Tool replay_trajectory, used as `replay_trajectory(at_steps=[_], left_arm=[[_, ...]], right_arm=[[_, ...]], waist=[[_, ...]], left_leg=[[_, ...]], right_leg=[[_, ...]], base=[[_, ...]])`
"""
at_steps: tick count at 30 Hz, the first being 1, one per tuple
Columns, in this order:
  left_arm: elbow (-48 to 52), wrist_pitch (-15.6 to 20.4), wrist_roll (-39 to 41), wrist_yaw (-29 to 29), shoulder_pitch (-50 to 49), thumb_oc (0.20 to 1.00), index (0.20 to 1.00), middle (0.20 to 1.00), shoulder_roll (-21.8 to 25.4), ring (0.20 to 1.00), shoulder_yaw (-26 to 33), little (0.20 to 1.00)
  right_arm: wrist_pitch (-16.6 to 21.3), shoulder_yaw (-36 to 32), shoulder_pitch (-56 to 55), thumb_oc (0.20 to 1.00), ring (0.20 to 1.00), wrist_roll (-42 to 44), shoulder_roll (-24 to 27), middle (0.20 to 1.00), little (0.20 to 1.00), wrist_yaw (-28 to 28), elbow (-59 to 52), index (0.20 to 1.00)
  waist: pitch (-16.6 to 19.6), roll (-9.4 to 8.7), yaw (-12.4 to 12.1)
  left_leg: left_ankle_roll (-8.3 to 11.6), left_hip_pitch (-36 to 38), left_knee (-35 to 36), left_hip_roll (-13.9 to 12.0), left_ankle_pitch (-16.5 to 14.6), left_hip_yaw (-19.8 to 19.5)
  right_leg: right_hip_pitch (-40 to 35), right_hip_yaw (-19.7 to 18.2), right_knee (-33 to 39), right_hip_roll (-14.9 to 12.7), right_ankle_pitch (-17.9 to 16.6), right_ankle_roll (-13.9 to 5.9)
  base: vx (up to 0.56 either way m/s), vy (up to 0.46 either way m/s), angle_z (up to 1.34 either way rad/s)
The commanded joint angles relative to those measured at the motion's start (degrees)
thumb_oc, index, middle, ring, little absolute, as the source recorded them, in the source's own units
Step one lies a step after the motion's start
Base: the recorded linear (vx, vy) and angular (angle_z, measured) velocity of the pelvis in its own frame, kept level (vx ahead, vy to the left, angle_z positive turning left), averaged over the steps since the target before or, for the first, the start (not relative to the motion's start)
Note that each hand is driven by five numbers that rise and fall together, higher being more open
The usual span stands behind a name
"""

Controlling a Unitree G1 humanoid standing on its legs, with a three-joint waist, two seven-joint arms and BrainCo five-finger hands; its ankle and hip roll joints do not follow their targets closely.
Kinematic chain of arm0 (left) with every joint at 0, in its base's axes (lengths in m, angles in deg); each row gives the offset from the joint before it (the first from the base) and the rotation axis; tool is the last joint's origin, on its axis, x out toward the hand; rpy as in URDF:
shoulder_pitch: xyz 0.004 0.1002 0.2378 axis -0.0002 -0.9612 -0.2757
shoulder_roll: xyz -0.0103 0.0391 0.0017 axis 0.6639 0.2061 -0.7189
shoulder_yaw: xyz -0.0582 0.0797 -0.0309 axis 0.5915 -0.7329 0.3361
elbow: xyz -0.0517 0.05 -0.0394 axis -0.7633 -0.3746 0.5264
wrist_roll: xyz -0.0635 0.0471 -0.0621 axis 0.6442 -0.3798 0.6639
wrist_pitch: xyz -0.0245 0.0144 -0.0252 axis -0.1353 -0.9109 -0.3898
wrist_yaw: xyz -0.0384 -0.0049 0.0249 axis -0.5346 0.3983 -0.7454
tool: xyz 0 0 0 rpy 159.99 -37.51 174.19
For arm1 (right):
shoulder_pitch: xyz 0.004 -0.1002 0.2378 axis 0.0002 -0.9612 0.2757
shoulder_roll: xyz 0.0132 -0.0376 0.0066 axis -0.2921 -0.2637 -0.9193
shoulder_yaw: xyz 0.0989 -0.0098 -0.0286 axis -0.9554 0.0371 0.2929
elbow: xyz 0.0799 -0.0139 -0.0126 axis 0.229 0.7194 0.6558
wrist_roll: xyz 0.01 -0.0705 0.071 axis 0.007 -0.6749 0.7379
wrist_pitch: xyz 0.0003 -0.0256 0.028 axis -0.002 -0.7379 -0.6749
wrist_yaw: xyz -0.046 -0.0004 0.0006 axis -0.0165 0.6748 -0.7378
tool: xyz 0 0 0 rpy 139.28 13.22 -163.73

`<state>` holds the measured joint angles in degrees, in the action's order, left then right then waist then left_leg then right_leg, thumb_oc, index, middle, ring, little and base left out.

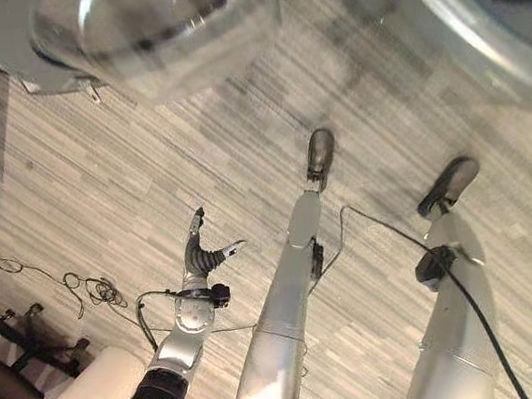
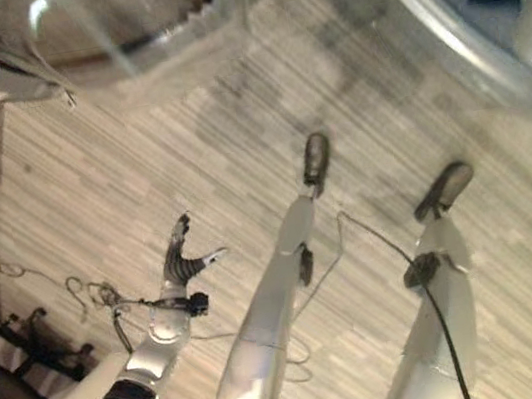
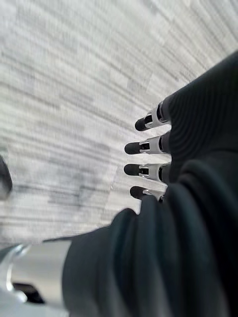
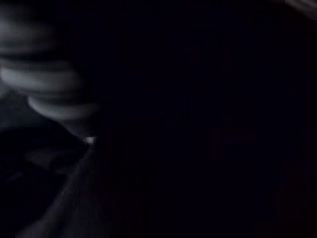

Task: Grab the laundry basket,head to the washer,open it,put in the laundry and shut it.

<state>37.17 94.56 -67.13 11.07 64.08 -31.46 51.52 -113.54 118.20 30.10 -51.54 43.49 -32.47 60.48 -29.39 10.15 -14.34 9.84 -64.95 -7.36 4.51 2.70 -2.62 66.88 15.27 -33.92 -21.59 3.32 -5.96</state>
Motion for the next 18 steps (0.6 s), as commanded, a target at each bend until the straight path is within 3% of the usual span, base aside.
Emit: replay_trajectory(at_steps=[1,5,6,7,10,12,13,16,18], left_arm=[[-4.6,1.2,1.3,-1.5,-4.4,1.000,1.000,1.000,0.6,1.000,-1.8,1.000],[-4.2,1.1,3.3,-2.7,-4.3,1.000,1.000,1.000,0.8,1.000,-1.8,1.000],[-4.2,1.1,3.3,-2.7,-4.3,1.000,1.000,1.000,0.8,1.000,-1.8,1.000],[-3.7,0.0,4.2,-3.2,-2.9,1.000,1.000,1.000,0.6,1.000,-1.5,1.000],[-3.7,-0.2,4.6,-2.9,-2.7,1.000,1.000,1.000,0.6,1.000,-1.4,1.000],[-4.2,-0.1,5.1,-2.6,-1.9,1.000,1.000,1.000,0.8,1.000,-1.7,1.000],[-4.2,-0.1,5.1,-2.6,-1.9,1.000,1.000,1.000,0.8,1.000,-1.7,1.000],[-5.9,-0.4,6.1,-1.6,-0.3,1.000,1.000,1.000,0.5,1.000,-2.0,1.000],[-7.4,-1.4,5.1,-0.9,1.1,1.000,1.000,1.000,0.3,1.000,-2.0,1.000]], right_arm=[[-1.7,9.2,13.9,0.200,0.200,-9.2,8.6,0.200,0.200,4.0,-1.3,0.200],[0.3,13.4,10.4,0.216,0.216,-12.5,2.5,0.216,0.216,14.3,7.0,0.216],[0.3,13.4,10.4,1.000,1.000,-12.4,2.4,1.000,1.000,14.2,7.1,1.000],[5.6,3.3,3.5,1.000,1.000,-2.4,-5.1,1.000,1.000,19.6,10.7,1.000],[7.4,-1.6,1.1,1.000,1.000,4.5,-7.8,1.000,1.000,16.7,12.2,1.000],[11.4,-8.5,-1.8,1.000,1.000,15.5,-12.7,1.000,1.000,15.1,13.4,1.000],[11.4,-8.5,-1.9,1.000,1.000,15.5,-12.7,1.000,1.000,15.0,13.4,1.000],[15.1,-14.8,-4.4,1.000,1.000,28.3,-16.7,1.000,1.000,13.8,16.6,1.000],[18.6,-18.4,-7.6,1.000,1.000,34.4,-20.1,1.000,1.000,12.1,9.4,1.000]], waist=[[6.6,-1.03,0.7],[6.4,-1.64,0.8],[6.4,-1.67,0.8],[5.4,-1.62,1.2],[5.1,-2.04,1.3],[4.4,-2.01,1.3],[4.4,-2.03,1.3],[3.7,-2.34,1.2],[3.1,-3.26,1.7]], left_leg=[[-5.58,2.7,-8.6,-2.8,-3.1,-0.7],[-5.67,2.1,-9.8,-3.2,-3.6,-0.6],[-5.67,2.1,-9.9,-3.2,-3.6,-0.6],[-5.87,3.0,-9.8,-3.7,-3.7,-0.2],[-5.91,4.3,-9.1,-3.7,-3.4,-0.2],[-5.84,6.9,-6.9,-4.0,-2.7,-0.3],[-5.84,7.0,-6.9,-4.0,-2.6,-0.3],[-5.80,10.1,-4.6,-4.3,-1.9,0.1],[-5.75,12.5,-3.5,-4.6,-1.7,0.6]], right_leg=[[-6.8,0.7,5.0,0.8,1.7,-2.89],[-6.4,0.4,4.5,0.9,1.7,-2.52],[-6.3,0.4,4.5,0.9,1.7,-2.52],[-7.5,0.3,5.5,1.4,1.5,-2.09],[-8.8,0.6,6.4,1.6,1.4,-1.90],[-11.1,0.8,8.3,2.5,1.0,-1.75],[-11.2,0.8,8.3,2.5,1.0,-1.75],[-14.0,1.2,11.1,3.3,0.1,-1.62],[-16.3,1.2,12.9,4.2,-0.4,-1.34]], base=[[0.02,-0.026,0.28],[0.01,-0.008,-0.07],[0.00,0.000,0.00],[0.01,-0.024,-0.05],[0.01,-0.019,-0.18],[0.01,-0.013,-0.21],[0.01,0.001,-0.12],[0.00,0.005,-0.07],[0.00,0.020,-0.04]])
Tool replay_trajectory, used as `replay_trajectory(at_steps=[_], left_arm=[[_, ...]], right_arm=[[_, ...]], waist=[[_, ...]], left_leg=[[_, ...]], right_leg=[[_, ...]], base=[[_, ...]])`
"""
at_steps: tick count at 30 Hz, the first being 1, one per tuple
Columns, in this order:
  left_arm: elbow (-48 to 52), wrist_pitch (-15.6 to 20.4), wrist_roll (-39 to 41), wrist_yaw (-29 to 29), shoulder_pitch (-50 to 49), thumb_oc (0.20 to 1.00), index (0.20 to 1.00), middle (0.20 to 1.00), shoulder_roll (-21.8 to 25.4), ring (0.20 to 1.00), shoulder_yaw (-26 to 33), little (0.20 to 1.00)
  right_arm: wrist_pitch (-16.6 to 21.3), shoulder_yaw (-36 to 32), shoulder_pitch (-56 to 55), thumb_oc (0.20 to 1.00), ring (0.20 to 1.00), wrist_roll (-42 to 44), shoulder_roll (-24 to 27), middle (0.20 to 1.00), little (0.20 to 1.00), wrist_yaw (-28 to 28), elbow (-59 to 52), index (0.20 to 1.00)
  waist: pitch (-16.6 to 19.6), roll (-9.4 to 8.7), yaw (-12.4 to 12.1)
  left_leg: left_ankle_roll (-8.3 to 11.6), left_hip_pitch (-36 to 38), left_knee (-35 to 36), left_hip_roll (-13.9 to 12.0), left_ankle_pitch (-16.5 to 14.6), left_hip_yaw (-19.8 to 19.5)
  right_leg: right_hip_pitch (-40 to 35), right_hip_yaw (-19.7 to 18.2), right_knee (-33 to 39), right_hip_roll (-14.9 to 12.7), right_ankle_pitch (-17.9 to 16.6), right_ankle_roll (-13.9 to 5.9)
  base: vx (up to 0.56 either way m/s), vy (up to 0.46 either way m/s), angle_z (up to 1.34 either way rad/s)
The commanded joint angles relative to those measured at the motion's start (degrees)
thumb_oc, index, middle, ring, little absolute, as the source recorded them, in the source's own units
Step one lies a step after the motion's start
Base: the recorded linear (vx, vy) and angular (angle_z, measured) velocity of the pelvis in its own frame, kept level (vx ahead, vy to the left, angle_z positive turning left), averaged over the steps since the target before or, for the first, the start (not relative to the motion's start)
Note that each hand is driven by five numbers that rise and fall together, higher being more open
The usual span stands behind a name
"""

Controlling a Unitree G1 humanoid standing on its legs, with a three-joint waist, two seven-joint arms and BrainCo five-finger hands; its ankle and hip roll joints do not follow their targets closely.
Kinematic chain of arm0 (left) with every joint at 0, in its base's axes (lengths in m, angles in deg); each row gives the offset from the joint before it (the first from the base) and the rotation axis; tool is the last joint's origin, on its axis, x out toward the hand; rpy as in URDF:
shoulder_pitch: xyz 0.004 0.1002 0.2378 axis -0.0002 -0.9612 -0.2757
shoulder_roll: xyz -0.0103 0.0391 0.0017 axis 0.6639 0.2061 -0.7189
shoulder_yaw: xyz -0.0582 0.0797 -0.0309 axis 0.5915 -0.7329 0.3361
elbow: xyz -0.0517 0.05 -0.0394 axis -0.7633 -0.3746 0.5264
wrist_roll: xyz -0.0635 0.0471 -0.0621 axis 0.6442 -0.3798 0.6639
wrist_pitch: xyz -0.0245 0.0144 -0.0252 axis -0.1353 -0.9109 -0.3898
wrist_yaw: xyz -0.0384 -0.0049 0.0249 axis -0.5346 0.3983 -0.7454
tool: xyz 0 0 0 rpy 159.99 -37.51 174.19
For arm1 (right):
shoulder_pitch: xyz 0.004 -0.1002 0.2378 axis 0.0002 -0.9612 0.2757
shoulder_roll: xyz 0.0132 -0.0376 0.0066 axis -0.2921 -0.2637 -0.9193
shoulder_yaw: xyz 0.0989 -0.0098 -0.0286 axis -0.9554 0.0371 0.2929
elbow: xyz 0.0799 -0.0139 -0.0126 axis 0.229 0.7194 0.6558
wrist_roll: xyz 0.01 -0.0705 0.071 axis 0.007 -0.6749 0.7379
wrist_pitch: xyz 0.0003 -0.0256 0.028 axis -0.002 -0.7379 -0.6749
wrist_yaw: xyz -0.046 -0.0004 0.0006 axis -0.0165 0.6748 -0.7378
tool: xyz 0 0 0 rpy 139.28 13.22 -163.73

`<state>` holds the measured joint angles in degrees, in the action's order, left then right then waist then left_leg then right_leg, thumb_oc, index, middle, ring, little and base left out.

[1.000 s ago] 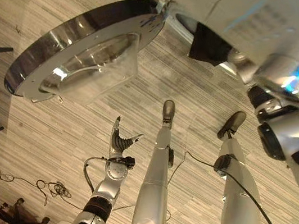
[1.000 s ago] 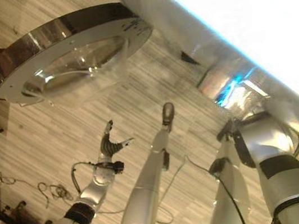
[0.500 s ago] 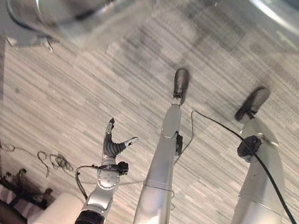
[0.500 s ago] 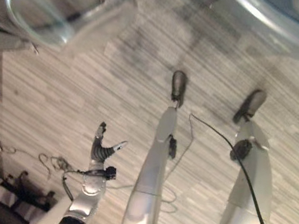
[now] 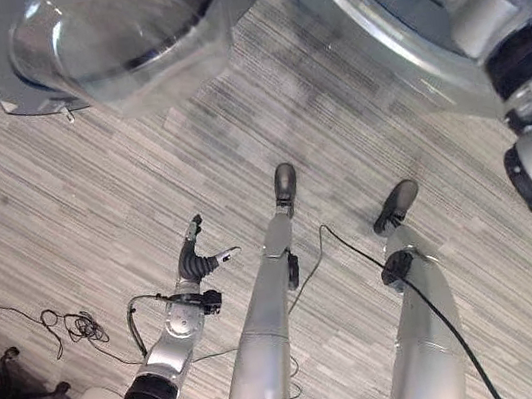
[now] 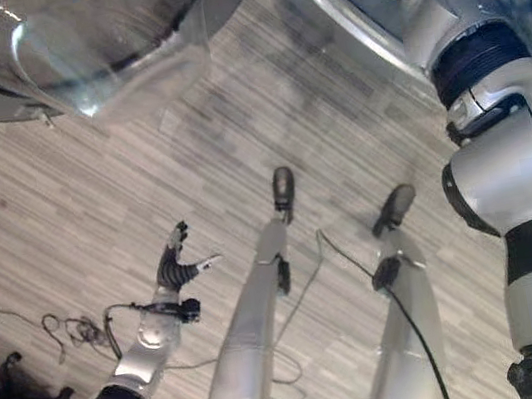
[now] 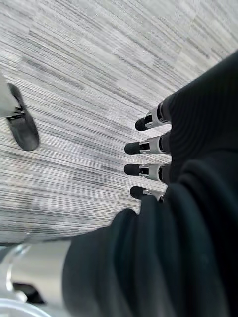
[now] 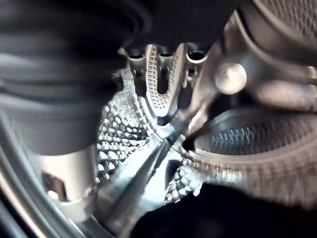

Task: Grab the laundry basket,head to the washer,open it,put in the laundry and shut it.

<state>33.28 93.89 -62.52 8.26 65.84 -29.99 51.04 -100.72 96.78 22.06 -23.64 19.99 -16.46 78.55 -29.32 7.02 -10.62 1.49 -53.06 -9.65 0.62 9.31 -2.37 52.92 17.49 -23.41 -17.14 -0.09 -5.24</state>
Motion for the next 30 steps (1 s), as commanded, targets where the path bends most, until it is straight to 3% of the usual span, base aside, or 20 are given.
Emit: replay_trajectory(at_steps=[1,4,6,8,9,12,16,20,25,26,27,29,30], left_arm=[[-4.1,-1.0,0.1,2.1,-0.3,1.000,1.000,1.000,-1.3,1.000,-1.2,1.000],[-5.4,-1.6,-0.9,3.0,0.4,1.000,1.000,1.000,-2.1,1.000,-0.1,1.000],[-6.6,-2.4,-1.8,3.7,1.2,1.000,1.000,1.000,-3.1,1.000,0.1,1.000],[-6.7,-2.5,-2.3,4.0,0.9,1.000,1.000,1.000,-3.1,1.000,0.4,1.000],[-6.8,-2.8,-2.8,4.3,1.2,1.000,1.000,1.000,-3.4,1.000,0.7,1.000],[-7.5,-3.3,-4.3,4.5,0.7,1.000,1.000,1.000,-3.5,1.000,0.7,1.000],[-11.1,-4.6,-7.2,3.6,-0.4,1.000,1.000,1.000,-4.0,1.000,0.7,1.000],[-13.6,-5.4,-9.4,2.8,-3.1,1.000,1.000,1.000,-4.2,1.000,1.5,1.000],[-15.4,-6.0,-9.6,1.4,-6.6,1.000,1.000,1.000,-4.0,1.000,3.6,1.000],[-17.6,-6.4,-10.6,0.4,-10.0,1.000,1.000,1.000,-2.8,1.000,5.9,1.000],[-18.5,-6.5,-11.0,-0.1,-10.9,1.000,1.000,1.000,-2.7,1.000,6.7,1.000],[-19.0,-6.5,-11.2,-0.4,-11.8,1.000,1.000,1.000,-2.6,1.000,7.3,1.000],[-19.4,-6.6,-11.9,-1.0,-13.5,1.000,1.000,1.000,-2.3,1.000,8.8,1.000]], right_arm=[[6.1,2.1,-1.5,1.000,1.000,6.2,2.8,1.000,1.000,-4.4,-12.7,1.000],[6.2,-3.6,-10.0,1.000,1.000,3.1,0.0,1.000,1.000,-5.7,-28.2,1.000],[7.3,-9.4,-18.2,1.000,1.000,1.8,-6.5,1.000,1.000,-6.1,-36.4,1.000],[7.2,-10.6,-22.3,1.000,1.000,-0.2,-8.9,1.000,1.000,-5.4,-39.2,1.000],[8.2,-11.1,-28.9,1.000,1.000,-1.4,-13.5,1.000,1.000,-3.7,-42.0,1.000],[9.5,-8.1,-38.8,1.000,1.000,-1.4,-19.1,1.000,1.000,1.5,-42.1,1.000],[11.6,-3.1,-53.4,1.000,1.000,6.2,-25.4,1.000,1.000,10.6,-36.2,1.000],[12.4,-1.6,-66.0,1.000,1.000,7.9,-24.9,1.000,1.000,16.1,-37.7,1.000],[12.5,-5.0,-75.0,1.000,1.000,9.2,-21.6,1.000,1.000,18.9,-39.3,1.000],[12.5,-10.6,-83.1,1.000,1.000,9.6,-17.1,1.000,1.000,20.4,-41.4,1.000],[12.6,-12.8,-85.2,1.000,1.000,9.7,-16.1,1.000,1.000,20.7,-41.8,1.000],[12.5,-15.0,-87.3,1.000,1.000,9.8,-15.3,1.000,1.000,20.8,-42.1,1.000],[12.4,-20.7,-91.8,1.000,1.000,11.6,-13.9,1.000,1.000,20.7,-42.4,1.000]], waist=[[2.9,-0.49,-1.7],[2.1,-2.03,-0.2],[1.5,-3.30,1.1],[1.5,-3.93,1.5],[1.4,-4.77,2.1],[1.6,-6.06,2.7],[2.8,-8.19,3.2],[5.0,-9.67,4.2],[7.3,-10.44,6.4],[9.0,-10.80,9.3],[9.7,-10.91,10.1],[10.7,-10.93,10.5],[12.7,-10.88,11.5]], left_leg=[[2.63,1.4,-1.0,-0.9,-8.3,0.5],[2.59,3.9,-0.8,-1.2,-8.7,0.5],[2.62,6.2,-0.8,-1.6,-9.1,0.7],[2.66,7.6,-0.4,-1.7,-9.2,0.9],[2.66,9.2,-0.3,-1.9,-9.5,1.2],[2.47,12.9,-0.2,-2.3,-10.1,1.8],[1.69,19.9,-1.5,-3.1,-12.6,3.4],[1.05,26.9,-3.3,-3.5,-15.6,4.4],[-1.07,32.4,-3.8,-2.3,-16.6,4.7],[-3.25,37.9,-3.0,-2.2,-17.5,4.9],[-3.53,39.7,-2.5,-2.3,-17.6,5.0],[-3.62,41.2,-1.8,-2.3,-17.6,5.2],[-3.24,44.3,-0.3,-2.6,-17.9,5.3]], right_leg=[[-3.2,-1.1,2.9,0.1,2.9,-1.98],[-6.2,-1.1,4.7,1.0,2.5,-1.75],[-9.2,-0.9,6.6,1.7,1.6,-1.64],[-10.7,-0.7,7.6,2.0,1.1,-1.79],[-13.0,-0.7,9.2,2.5,0.4,-1.84],[-17.7,-0.1,12.2,3.0,-1.1,-2.17],[-25.9,-0.3,16.0,3.1,-3.2,-3.02],[-33.4,-0.7,17.1,2.6,-3.5,-3.68],[-35.6,-2.8,13.0,1.1,-5.5,-4.02],[-35.2,-8.2,4.0,1.7,-8.6,-4.43],[-35.1,-9.6,2.4,2.5,-9.0,-4.56],[-35.3,-10.2,2.6,2.9,-9.1,-4.66],[-37.0,-10.7,6.1,3.6,-8.0,-4.89]], base=[[-0.01,0.022,-0.04],[-0.02,-0.005,-0.07],[-0.03,-0.012,-0.02],[-0.03,0.007,-0.17],[-0.05,0.020,-0.25],[-0.04,0.043,-0.14],[-0.01,0.117,-0.20],[0.05,0.105,-0.20],[0.06,0.130,-0.07],[0.13,0.186,0.02],[0.17,0.203,0.00],[0.13,0.016,-0.22],[0.20,-0.067,-0.41]])
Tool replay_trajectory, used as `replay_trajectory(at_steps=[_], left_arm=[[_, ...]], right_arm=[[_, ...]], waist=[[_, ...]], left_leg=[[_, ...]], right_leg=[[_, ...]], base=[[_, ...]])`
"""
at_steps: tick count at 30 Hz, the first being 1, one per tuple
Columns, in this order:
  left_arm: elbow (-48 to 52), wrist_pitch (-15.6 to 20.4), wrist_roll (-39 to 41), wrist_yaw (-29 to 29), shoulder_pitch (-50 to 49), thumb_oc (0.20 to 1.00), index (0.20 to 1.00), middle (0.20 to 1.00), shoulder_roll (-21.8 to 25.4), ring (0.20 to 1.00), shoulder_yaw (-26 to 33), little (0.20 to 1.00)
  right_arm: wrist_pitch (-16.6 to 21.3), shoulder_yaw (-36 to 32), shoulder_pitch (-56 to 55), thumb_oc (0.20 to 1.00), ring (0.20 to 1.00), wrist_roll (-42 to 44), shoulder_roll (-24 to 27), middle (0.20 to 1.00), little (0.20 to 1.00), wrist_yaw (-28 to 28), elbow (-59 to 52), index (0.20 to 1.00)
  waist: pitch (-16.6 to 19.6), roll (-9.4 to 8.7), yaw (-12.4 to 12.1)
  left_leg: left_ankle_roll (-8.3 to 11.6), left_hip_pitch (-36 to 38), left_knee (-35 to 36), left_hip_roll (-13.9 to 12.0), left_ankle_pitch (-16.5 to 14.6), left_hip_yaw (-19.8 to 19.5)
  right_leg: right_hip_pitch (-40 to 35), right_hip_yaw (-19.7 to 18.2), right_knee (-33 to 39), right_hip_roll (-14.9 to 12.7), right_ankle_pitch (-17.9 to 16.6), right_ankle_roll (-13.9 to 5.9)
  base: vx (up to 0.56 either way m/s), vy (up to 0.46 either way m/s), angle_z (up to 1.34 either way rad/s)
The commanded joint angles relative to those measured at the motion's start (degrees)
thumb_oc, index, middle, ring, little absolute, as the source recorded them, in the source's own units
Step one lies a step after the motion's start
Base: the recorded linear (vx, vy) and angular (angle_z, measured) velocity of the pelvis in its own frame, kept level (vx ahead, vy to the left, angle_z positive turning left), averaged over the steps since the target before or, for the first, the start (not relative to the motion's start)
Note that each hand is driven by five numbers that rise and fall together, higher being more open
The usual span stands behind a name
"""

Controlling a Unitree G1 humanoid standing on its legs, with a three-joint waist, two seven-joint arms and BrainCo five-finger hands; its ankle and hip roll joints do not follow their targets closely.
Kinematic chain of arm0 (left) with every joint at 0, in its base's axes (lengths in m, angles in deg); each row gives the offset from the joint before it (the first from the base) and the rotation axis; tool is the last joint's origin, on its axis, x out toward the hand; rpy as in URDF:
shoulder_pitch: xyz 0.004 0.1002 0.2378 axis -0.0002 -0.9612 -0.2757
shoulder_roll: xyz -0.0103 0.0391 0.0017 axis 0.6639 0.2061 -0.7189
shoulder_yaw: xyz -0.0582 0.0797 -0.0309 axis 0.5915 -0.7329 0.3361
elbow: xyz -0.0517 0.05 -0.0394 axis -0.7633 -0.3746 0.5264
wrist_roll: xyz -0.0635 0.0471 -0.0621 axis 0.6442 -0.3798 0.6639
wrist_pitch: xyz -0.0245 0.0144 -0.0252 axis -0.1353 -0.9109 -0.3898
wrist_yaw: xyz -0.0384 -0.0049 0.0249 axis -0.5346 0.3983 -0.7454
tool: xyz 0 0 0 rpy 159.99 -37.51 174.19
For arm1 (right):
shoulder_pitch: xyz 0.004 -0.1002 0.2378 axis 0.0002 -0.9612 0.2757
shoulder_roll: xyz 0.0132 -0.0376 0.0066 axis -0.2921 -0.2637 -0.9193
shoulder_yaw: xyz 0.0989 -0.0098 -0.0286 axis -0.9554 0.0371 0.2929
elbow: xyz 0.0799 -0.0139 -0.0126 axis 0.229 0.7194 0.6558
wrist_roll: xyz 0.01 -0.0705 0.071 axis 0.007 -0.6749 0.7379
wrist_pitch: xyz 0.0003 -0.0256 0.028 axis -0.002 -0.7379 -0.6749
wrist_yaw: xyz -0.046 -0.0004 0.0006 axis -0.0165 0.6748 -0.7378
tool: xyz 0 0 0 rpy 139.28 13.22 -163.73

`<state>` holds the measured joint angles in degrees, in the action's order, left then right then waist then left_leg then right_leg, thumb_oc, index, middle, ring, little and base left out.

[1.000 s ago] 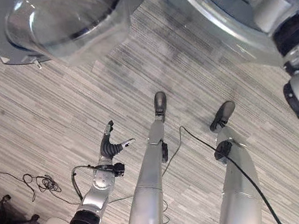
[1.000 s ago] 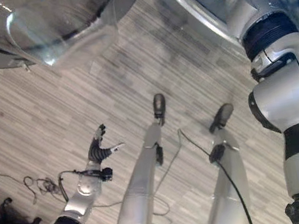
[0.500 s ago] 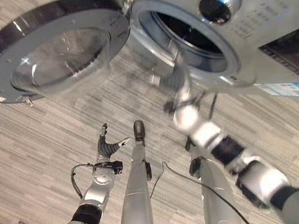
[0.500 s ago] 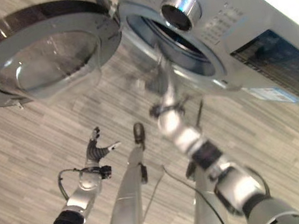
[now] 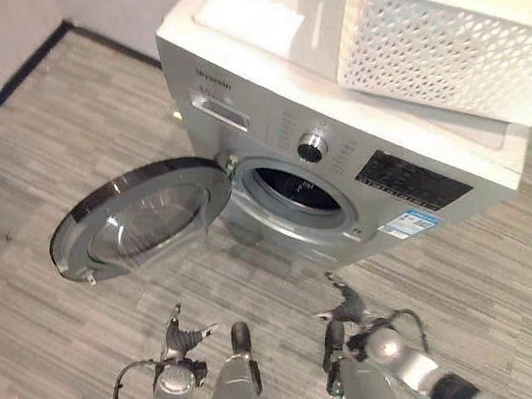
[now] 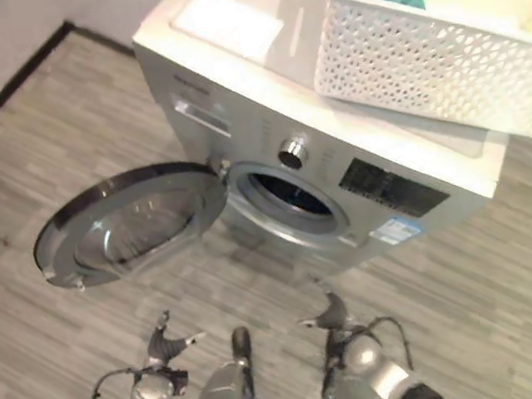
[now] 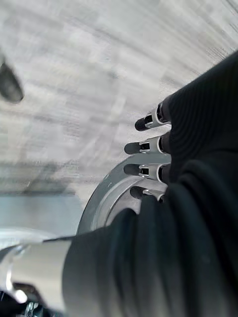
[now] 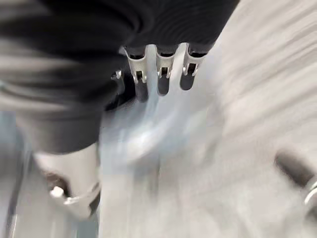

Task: Grab the laundry basket,head to the washer,open it,put in the laundry and shut it.

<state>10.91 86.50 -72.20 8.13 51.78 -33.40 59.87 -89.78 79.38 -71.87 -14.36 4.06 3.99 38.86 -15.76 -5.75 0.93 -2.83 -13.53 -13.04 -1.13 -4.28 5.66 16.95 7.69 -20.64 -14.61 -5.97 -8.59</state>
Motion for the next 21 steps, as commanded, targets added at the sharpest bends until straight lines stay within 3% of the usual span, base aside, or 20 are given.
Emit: replay_trajectory(at_steps=[1,3,6,7,8,9,11,12,15,18,20,21], left_arm=[[2.4,0.9,-2.3,-1.1,-0.1,1.000,1.000,1.000,1.1,1.000,0.7,1.000],[2.9,0.8,-2.5,-1.7,-0.8,1.000,1.000,1.000,1.3,1.000,1.3,1.000],[3.1,0.8,-2.7,-2.5,-1.8,1.000,1.000,1.000,1.0,1.000,2.7,1.000],[4.2,0.8,-1.7,-3.1,-2.6,1.000,1.000,1.000,0.6,1.000,4.4,1.000],[4.2,0.7,-1.7,-3.1,-2.6,1.000,1.000,1.000,0.6,1.000,4.4,1.000],[5.3,0.8,-1.6,-4.1,-3.8,1.000,1.000,1.000,0.1,1.000,5.7,1.000],[4.7,0.5,-2.1,-4.7,-4.1,1.000,1.000,1.000,-0.7,1.000,5.6,1.000],[4.7,0.5,-2.1,-4.7,-4.0,1.000,1.000,1.000,-0.8,1.000,5.5,1.000],[1.4,-0.5,-3.0,-4.4,-3.6,1.000,1.000,1.000,-2.1,1.000,5.9,1.000],[0.8,-0.7,-4.5,-4.6,-3.4,1.000,1.000,1.000,-2.6,1.000,5.0,1.000],[0.9,-0.7,-4.2,-5.1,-3.4,1.000,1.000,1.000,-2.7,1.000,4.3,1.000],[0.3,-0.7,-4.5,-6.0,-3.4,1.000,1.000,1.000,-2.8,1.000,2.2,1.000]], right_arm=[[1.5,-6.0,0.4,1.000,1.000,3.4,2.5,1.000,1.000,0.1,-2.5,1.000],[1.3,-8.5,-1.5,1.000,1.000,3.7,3.0,1.000,1.000,0.1,-2.5,1.000],[0.8,-16.5,-5.7,1.000,1.000,4.8,4.4,1.000,1.000,-1.6,-2.3,1.000],[0.7,-23.4,-7.4,1.000,1.000,6.5,5.8,1.000,1.000,-4.4,-3.5,1.000],[0.6,-23.5,-7.5,1.000,1.000,6.5,5.8,1.000,1.000,-4.4,-3.7,1.000],[1.4,-33.3,-9.2,1.000,1.000,6.1,9.0,1.000,1.000,-8.1,-9.1,1.000],[2.4,-39.5,-9.9,1.000,1.000,5.7,11.2,1.000,1.000,-11.1,-12.7,1.000],[2.3,-39.7,-10.1,1.000,1.000,5.6,11.1,1.000,1.000,-11.0,-12.9,1.000],[4.2,-51.0,-10.0,1.000,1.000,0.0,15.0,1.000,1.000,-18.6,-24.0,1.000],[5.2,-57.3,-6.8,1.000,1.000,-5.3,19.7,1.000,1.000,-22.7,-31.5,1.000],[6.4,-56.9,-2.6,1.000,1.000,-6.0,25.8,1.000,1.000,-22.9,-33.4,1.000],[7.3,-53.0,3.6,1.000,1.000,-5.4,32.3,1.000,1.000,-21.4,-34.2,1.000]], waist=[[0.1,1.83,0.5],[1.2,1.83,0.9],[3.1,1.79,2.7],[3.9,1.45,3.8],[3.9,1.52,3.7],[5.9,0.52,4.5],[6.6,0.09,4.8],[6.6,0.22,4.7],[8.8,0.91,5.4],[11.0,1.34,5.4],[11.8,1.41,4.8],[12.5,0.84,3.5]], left_leg=[[1.40,6.4,4.1,-1.1,-4.5,-2.7],[1.64,7.4,5.1,-1.1,-4.4,-2.8],[2.03,10.3,6.1,-1.1,-5.7,-4.1],[2.21,11.7,5.8,-1.1,-6.8,-4.5],[2.21,11.8,5.7,-1.1,-6.8,-4.5],[2.83,13.9,6.2,-1.0,-7.9,-5.2],[3.54,14.9,6.2,-1.7,-8.2,-5.7],[3.58,15.0,6.2,-1.8,-8.2,-5.7],[5.15,16.9,8.1,-4.7,-7.3,-6.6],[6.24,18.1,10.9,-7.0,-5.9,-6.9],[7.00,18.3,12.1,-8.1,-4.7,-7.0],[7.58,18.6,13.1,-9.0,-3.9,-6.9]], right_leg=[[-1.6,-0.7,6.7,1.1,-2.2,-1.83],[-2.6,-0.3,10.6,0.9,-2.3,-2.11],[-3.1,-5.0,17.9,0.9,-4.3,-3.05],[-2.7,-8.1,20.4,1.0,-5.7,-3.64],[-2.8,-8.2,20.4,1.1,-5.8,-3.64],[-4.4,-10.0,21.6,2.0,-4.8,-3.88],[-5.2,-11.0,20.7,2.5,-4.0,-4.12],[-5.3,-10.9,20.5,2.5,-3.9,-4.10],[-5.9,-9.4,18.8,4.5,-1.1,-3.14],[-7.5,-7.7,19.5,5.8,0.4,-2.39],[-8.5,-6.6,20.7,6.5,1.1,-1.84],[-9.5,-6.0,21.9,7.1,1.5,-1.46]], base=[[0.20,-0.067,-0.33],[0.14,-0.080,-0.04],[0.21,-0.134,-0.07],[0.17,-0.127,0.01],[0.32,-0.245,0.22],[0.27,-0.199,0.38],[0.22,-0.182,0.40],[0.12,-0.136,0.24],[0.20,-0.188,0.07],[0.18,-0.193,0.26],[0.09,-0.180,0.16],[0.07,-0.153,0.10]])
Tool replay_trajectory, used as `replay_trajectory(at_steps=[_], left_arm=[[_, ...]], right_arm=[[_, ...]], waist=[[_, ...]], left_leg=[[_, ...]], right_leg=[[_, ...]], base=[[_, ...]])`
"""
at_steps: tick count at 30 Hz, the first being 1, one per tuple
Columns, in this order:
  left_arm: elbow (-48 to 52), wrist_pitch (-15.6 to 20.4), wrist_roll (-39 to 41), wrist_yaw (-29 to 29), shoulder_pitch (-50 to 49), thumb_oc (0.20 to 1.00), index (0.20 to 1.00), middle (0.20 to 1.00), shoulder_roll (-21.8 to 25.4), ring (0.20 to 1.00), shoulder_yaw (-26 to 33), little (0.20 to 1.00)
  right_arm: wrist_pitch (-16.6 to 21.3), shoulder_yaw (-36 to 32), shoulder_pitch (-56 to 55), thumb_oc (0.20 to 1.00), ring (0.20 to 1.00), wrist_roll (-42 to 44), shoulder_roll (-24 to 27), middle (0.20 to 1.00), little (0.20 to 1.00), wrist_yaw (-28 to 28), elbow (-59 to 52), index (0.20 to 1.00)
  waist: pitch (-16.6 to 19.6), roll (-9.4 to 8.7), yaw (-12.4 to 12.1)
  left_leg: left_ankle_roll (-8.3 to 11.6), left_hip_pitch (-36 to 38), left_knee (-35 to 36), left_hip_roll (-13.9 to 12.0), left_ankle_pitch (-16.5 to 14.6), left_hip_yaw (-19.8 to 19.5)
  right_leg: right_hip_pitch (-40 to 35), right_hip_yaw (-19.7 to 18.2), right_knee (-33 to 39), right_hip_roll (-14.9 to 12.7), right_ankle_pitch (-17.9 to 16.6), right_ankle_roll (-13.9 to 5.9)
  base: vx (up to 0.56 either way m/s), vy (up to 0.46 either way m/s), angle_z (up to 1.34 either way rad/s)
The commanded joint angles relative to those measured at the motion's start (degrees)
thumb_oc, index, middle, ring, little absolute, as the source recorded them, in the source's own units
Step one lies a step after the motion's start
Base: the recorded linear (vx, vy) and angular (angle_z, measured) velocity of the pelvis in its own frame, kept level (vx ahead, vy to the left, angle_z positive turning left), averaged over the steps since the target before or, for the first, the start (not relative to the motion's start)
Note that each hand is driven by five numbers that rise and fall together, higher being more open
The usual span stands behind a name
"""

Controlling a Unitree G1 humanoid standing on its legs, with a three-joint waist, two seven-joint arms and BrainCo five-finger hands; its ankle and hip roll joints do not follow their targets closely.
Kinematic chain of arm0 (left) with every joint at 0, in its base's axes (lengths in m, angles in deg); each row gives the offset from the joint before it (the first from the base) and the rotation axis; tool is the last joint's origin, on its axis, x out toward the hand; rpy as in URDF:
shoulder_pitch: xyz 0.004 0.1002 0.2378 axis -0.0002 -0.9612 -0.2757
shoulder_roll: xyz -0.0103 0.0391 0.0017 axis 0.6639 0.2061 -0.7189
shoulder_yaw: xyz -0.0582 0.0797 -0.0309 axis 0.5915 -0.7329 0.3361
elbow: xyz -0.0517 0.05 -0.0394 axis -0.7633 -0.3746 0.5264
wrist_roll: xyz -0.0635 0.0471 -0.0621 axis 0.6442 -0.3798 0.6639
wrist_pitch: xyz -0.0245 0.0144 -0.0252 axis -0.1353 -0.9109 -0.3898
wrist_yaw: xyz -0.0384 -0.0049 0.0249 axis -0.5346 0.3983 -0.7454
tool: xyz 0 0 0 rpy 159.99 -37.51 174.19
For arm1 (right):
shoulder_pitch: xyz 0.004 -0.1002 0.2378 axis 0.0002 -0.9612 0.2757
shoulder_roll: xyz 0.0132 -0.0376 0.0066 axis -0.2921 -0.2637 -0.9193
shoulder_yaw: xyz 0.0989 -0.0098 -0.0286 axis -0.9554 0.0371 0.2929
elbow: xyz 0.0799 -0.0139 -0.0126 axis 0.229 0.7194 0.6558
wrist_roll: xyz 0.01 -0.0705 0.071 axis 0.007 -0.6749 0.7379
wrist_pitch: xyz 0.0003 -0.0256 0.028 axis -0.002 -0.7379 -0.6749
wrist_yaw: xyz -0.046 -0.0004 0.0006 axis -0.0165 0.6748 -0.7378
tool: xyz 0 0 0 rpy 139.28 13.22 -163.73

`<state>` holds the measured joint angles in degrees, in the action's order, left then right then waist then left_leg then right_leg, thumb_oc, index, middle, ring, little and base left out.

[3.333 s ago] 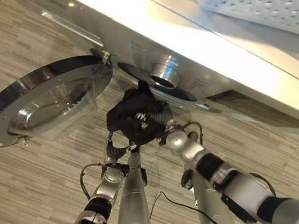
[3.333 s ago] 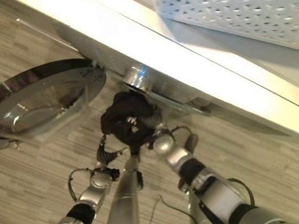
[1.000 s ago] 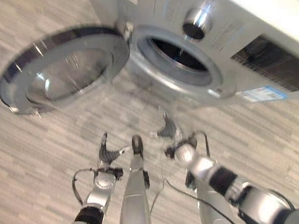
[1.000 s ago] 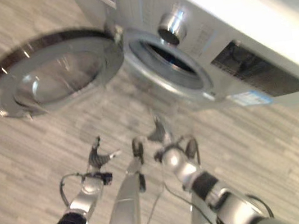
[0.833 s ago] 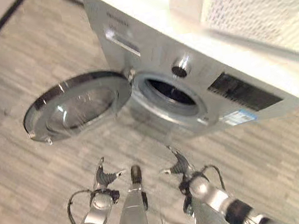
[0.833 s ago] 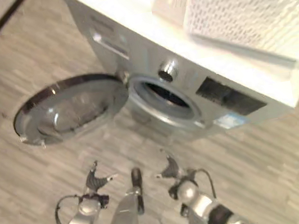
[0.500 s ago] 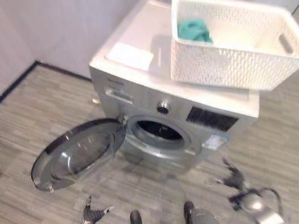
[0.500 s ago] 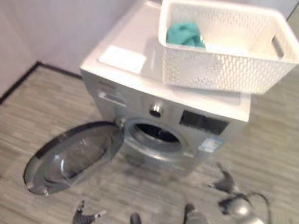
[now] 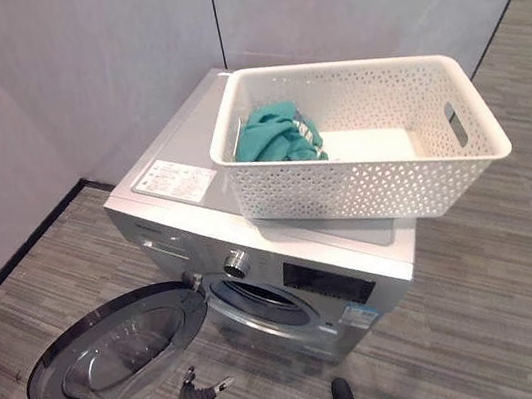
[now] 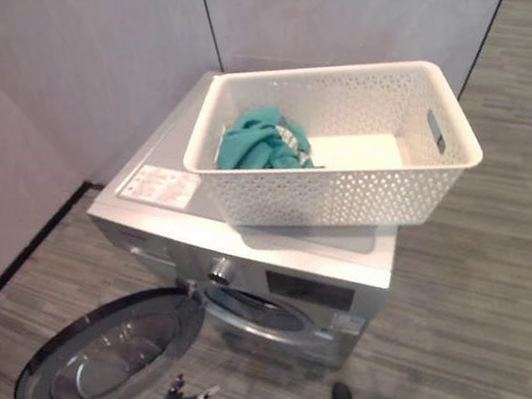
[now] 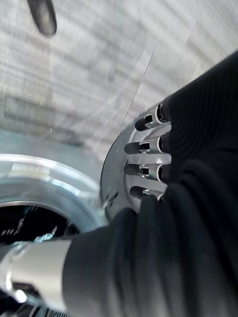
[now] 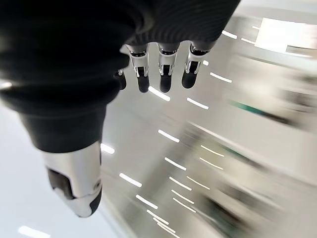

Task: Grab the laundry basket,head to the washer,open it,put in the laundry and shut it.

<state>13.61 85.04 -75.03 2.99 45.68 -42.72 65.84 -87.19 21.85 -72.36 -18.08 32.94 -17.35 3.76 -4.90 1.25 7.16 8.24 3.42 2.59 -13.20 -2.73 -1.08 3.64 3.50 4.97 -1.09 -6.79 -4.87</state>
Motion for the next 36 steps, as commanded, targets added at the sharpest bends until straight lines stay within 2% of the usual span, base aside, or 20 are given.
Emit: replay_trajectory(at_steps=[1,2,5,6,7,8,9,11,13,14,17,21,24,27,36], left_arm=[[-2.3,0.8,-1.6,-1.2,2.7,1.000,1.000,1.000,6.3,1.000,-4.3,1.000],[-2.3,0.8,-1.6,-1.2,2.7,1.000,1.000,1.000,6.1,1.000,-4.1,1.000],[-2.5,1.1,-1.2,-2.6,2.1,1.000,1.000,1.000,6.4,1.000,-7.3,1.000],[-2.2,1.2,-0.4,-3.9,1.9,1.000,1.000,1.000,7.2,1.000,-8.7,1.000],[-2.4,1.2,0.2,-4.4,1.9,1.000,1.000,1.000,7.7,1.000,-9.0,1.000],[-2.4,1.2,0.3,-4.5,1.8,1.000,1.000,1.000,7.4,1.000,-8.6,1.000],[-2.7,1.2,0.6,-4.9,1.8,1.000,1.000,1.000,8.1,1.000,-9.2,1.000],[-3.3,1.4,1.6,-5.5,1.9,1.000,1.000,1.000,8.5,1.000,-9.4,1.000],[-3.9,1.6,2.4,-5.7,2.2,1.000,1.000,1.000,8.1,1.000,-9.4,1.000],[-4.3,1.5,2.7,-5.8,2.4,1.000,1.000,1.000,8.0,1.000,-9.5,1.000],[-6.7,1.3,3.6,-6.0,2.6,1.000,1.000,1.000,7.7,1.000,-9.8,1.000],[-8.3,1.4,4.3,-6.3,2.9,1.000,1.000,1.000,7.3,1.000,-9.5,1.000],[-9.7,1.4,5.0,-6.6,2.9,1.000,1.000,1.000,6.8,1.000,-9.1,1.000],[-10.9,1.3,5.2,-7.3,2.9,1.000,1.000,1.000,6.2,1.000,-9.0,1.000],[-9.5,2.0,4.5,-9.4,2.1,1.000,1.000,1.000,5.7,1.000,-8.6,1.000]], right_arm=[[4.8,7.0,7.1,1.000,1.000,-1.2,6.0,1.000,1.000,0.9,1.4,1.000],[4.8,7.5,7.8,1.000,1.000,-1.1,6.4,1.000,1.000,0.8,1.9,1.000],[5.9,17.7,18.9,1.000,1.000,3.5,14.7,1.000,1.000,6.2,3.6,1.000],[5.1,29.8,32.0,1.000,1.000,8.5,20.0,1.000,1.000,10.9,9.4,1.000],[4.6,37.0,39.3,1.000,1.000,10.9,21.2,1.000,1.000,13.4,12.9,1.000],[4.8,38.6,40.9,1.000,1.000,11.0,21.2,1.000,1.000,13.4,13.5,1.000],[3.6,42.8,45.2,1.000,1.000,12.0,21.9,1.000,1.000,15.4,15.8,1.000],[1.5,57.4,59.5,1.000,1.000,12.0,21.1,1.000,1.000,19.9,24.6,1.000],[0.4,67.7,71.0,1.000,1.000,14.0,17.9,1.000,1.000,21.9,33.0,1.000],[0.0,70.6,74.3,1.000,1.000,14.8,15.8,1.000,1.000,23.0,36.4,1.000],[-1.3,76.2,79.7,1.000,1.000,18.0,11.0,1.000,1.000,28.0,44.9,1.000],[-1.9,79.8,82.0,1.000,1.000,19.0,10.6,1.000,1.000,31.5,47.9,1.000],[-1.9,83.1,82.0,1.000,1.000,19.6,12.2,1.000,1.000,34.8,46.9,1.000],[-1.4,87.0,81.8,1.000,1.000,20.2,15.5,1.000,1.000,38.0,43.4,1.000],[1.8,95.3,78.0,1.000,1.000,24.5,32.8,1.000,1.000,44.7,25.4,1.000]], waist=[[1.8,-6.11,-3.0],[1.7,-5.93,-2.8],[2.1,-6.83,-4.5],[2.0,-7.45,-5.6],[2.0,-7.61,-5.8],[2.1,-7.15,-5.4],[2.1,-7.47,-6.1],[1.8,-7.67,-6.6],[1.5,-7.25,-6.4],[1.3,-7.19,-6.4],[0.6,-7.37,-6.7],[0.0,-7.57,-6.8],[-0.6,-7.84,-6.7],[-1.2,-8.08,-6.5],[-2.1,-8.68,-5.6]], left_leg=[[-3.23,1.8,-2.2,2.7,-5.1,0.1],[-3.19,1.9,-2.0,2.7,-5.1,0.2],[-2.28,2.0,-1.5,1.7,-3.6,0.6],[-1.59,1.8,-0.9,1.6,-2.2,0.8],[-1.30,1.8,-0.6,1.6,-1.9,1.0],[-1.31,2.1,-0.5,1.4,-2.3,1.1],[-1.10,2.1,-0.3,1.3,-2.0,1.2],[-0.74,2.2,0.0,1.2,-1.4,1.3],[-0.55,1.9,0.2,1.2,-1.1,1.5],[-0.46,1.8,0.3,1.2,-0.9,1.6],[-0.14,1.3,0.8,1.0,-0.4,1.5],[0.06,0.6,1.2,1.0,0.1,1.4],[0.30,-0.1,1.4,1.0,0.6,1.4],[0.64,-0.7,1.4,0.8,1.4,1.4],[1.46,-1.7,1.7,0.3,3.0,1.3]], right_leg=[[3.4,-1.7,-3.2,-6.2,2.5,-5.00],[3.3,-1.7,-3.1,-6.1,2.4,-4.97],[2.1,-0.8,-1.7,-5.6,2.6,-4.54],[1.7,-0.7,-1.2,-5.5,2.6,-4.10],[1.5,-0.6,-1.0,-5.5,2.8,-3.99],[1.2,-0.6,-1.0,-5.3,3.1,-4.07],[1.0,-0.4,-0.8,-5.3,3.3,-3.99],[0.7,-0.2,-0.6,-5.3,3.4,-3.84],[0.9,-0.1,-0.5,-5.3,3.3,-3.74],[1.0,0.0,-0.6,-5.3,3.3,-3.67],[1.5,0.3,-0.7,-5.3,3.3,-3.49],[2.0,0.5,-0.8,-5.4,3.3,-3.52],[2.7,0.6,-1.0,-5.3,3.5,-3.55],[3.3,0.7,-1.3,-5.2,3.8,-3.53],[3.8,1.1,-1.8,-5.0,4.8,-3.76]], base=[[0.05,-0.120,0.13],[0.02,-0.059,0.06],[0.00,-0.085,0.10],[-0.03,-0.064,0.05],[-0.01,-0.033,-0.01],[0.00,0.000,0.00],[0.03,0.002,0.11],[-0.01,-0.002,0.14],[0.00,0.000,0.00],[0.00,0.000,0.00],[0.00,0.004,0.02],[-0.01,0.005,0.09],[0.00,0.000,0.00],[0.00,0.000,0.00],[0.00,0.000,0.00]])
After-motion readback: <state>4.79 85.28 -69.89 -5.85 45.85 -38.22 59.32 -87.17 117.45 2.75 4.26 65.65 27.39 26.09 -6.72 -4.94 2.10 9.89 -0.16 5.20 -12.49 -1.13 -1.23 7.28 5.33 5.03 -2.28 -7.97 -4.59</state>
